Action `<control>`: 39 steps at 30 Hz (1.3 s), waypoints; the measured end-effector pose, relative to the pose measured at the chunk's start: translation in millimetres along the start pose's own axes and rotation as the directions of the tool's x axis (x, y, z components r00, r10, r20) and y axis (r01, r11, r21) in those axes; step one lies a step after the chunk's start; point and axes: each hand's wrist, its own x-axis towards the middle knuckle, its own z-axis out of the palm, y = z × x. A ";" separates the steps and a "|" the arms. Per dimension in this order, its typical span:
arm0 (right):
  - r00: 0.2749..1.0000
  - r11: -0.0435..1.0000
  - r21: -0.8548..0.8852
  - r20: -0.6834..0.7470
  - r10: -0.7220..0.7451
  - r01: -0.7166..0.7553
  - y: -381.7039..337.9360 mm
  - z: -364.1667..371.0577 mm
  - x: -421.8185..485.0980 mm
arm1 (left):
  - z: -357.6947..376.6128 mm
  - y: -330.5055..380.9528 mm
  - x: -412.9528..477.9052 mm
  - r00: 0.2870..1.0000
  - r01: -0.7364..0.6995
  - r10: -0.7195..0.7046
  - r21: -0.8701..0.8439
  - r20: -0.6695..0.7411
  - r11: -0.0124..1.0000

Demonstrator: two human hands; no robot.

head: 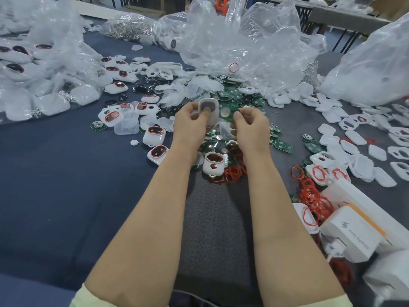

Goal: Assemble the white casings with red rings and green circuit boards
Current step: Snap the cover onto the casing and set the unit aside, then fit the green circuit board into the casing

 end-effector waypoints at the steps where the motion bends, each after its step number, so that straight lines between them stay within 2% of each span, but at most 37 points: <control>1: 0.998 0.994 0.093 -0.015 0.055 -0.053 0.3 -1.1 1.0 | -0.3 0.0 0.2 1.000 0.007 -0.008 -0.009 -0.020 1.000; 5: 0.979 0.895 0.403 0.016 0.202 -0.191 -0.5 -4.4 2.1 | 0.6 0.7 -0.1 0.999 0.032 -0.034 -0.097 -0.025 0.995; 11: 0.974 0.842 0.490 0.090 0.207 -0.224 -3.8 -5.2 2.3 | 1.1 5.3 -2.6 0.995 0.083 -0.091 -0.151 -0.043 0.985; 15: 0.977 0.859 0.465 0.090 0.193 -0.213 -3.8 -6.1 3.0 | -0.4 4.5 -1.7 0.987 0.146 -0.156 -0.193 -0.039 0.970; 23: 0.998 0.922 0.381 0.045 0.053 -0.066 -6.1 -6.0 0.8 | 0.8 2.2 -0.1 0.984 0.172 -0.174 -0.073 -0.029 0.982; 28: 0.991 0.969 0.213 0.019 -0.132 0.125 -8.7 -5.1 -3.9 | 1.5 7.3 -1.9 0.966 0.258 -0.255 -0.218 0.040 0.941; 33: 0.973 0.970 0.092 0.036 -0.227 0.223 -9.0 -5.7 -2.5 | 2.2 13.5 -5.2 0.937 0.347 -0.330 -0.200 0.116 0.916; 39: 0.957 0.966 0.008 0.133 -0.258 0.259 -7.4 -5.6 -1.0 | 3.3 16.1 -7.8 0.926 0.362 -0.336 -0.147 0.171 0.921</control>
